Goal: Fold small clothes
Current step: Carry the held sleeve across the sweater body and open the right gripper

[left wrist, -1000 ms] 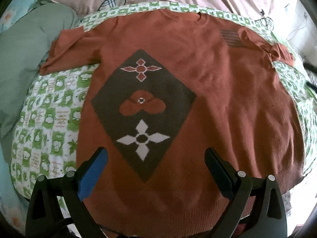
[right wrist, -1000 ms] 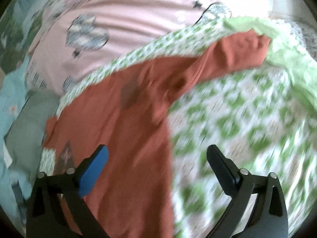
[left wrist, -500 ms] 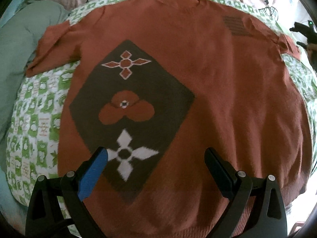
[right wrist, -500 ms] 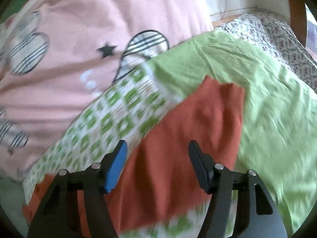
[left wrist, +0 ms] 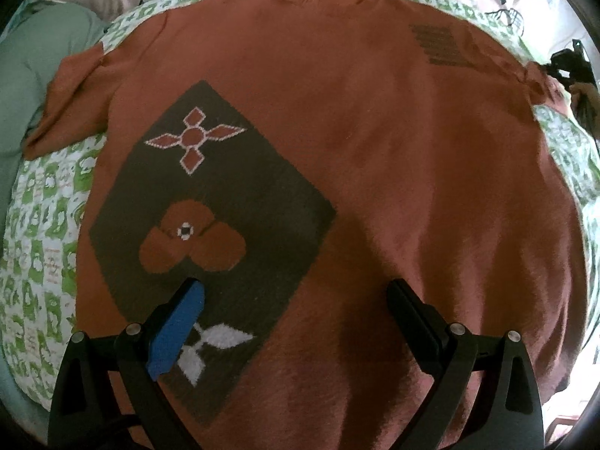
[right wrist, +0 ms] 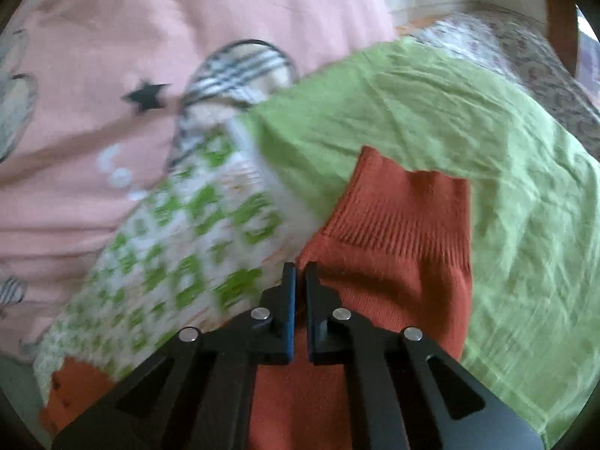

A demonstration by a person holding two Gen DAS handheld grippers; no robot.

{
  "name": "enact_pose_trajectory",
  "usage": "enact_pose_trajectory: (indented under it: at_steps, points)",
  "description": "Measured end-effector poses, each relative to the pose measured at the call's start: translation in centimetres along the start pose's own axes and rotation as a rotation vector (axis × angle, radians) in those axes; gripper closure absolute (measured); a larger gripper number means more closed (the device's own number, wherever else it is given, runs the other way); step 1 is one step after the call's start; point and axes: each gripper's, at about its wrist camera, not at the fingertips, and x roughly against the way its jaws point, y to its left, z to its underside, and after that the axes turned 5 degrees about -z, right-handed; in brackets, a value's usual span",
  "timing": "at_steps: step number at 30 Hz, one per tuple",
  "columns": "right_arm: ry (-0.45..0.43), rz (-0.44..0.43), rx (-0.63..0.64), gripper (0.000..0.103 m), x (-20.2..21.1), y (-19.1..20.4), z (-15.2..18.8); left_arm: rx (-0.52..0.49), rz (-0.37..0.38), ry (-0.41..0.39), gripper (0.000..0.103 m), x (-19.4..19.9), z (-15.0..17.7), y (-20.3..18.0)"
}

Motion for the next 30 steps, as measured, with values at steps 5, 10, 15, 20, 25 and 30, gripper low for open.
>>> enact_pose_trajectory:
  at_steps: [5, 10, 15, 20, 25, 30]
  points:
    - [0.044, -0.210, 0.093, 0.098, 1.3, 6.4, 3.7, 0.007, 0.020, -0.037, 0.005, 1.6, 0.6, 0.4]
    - [0.127, -0.431, 0.194, 0.098, 1.5, 15.4, 9.1, 0.034, 0.034, -0.078, 0.005, 3.2, 1.6, 2.4]
    - [0.226, -0.643, 0.292, 0.098, 2.2, 25.0, 15.6, 0.086, 0.053, -0.105, 0.005, 4.3, 1.9, 4.4]
    - [0.336, -0.742, 0.399, 0.098, 2.0, 32.6, 22.2, 0.150, 0.077, -0.120, 0.005, 4.0, 1.7, 7.7]
    - [0.445, -0.783, 0.434, 0.098, 0.7, 36.1, 27.8, 0.216, 0.130, -0.140, 0.005, 3.4, 0.9, 10.5]
    - [0.500, -0.806, 0.502, 0.097, 0.1, 38.1, 31.7, 0.269, 0.188, -0.194, 0.005, 3.1, -1.2, 12.5]
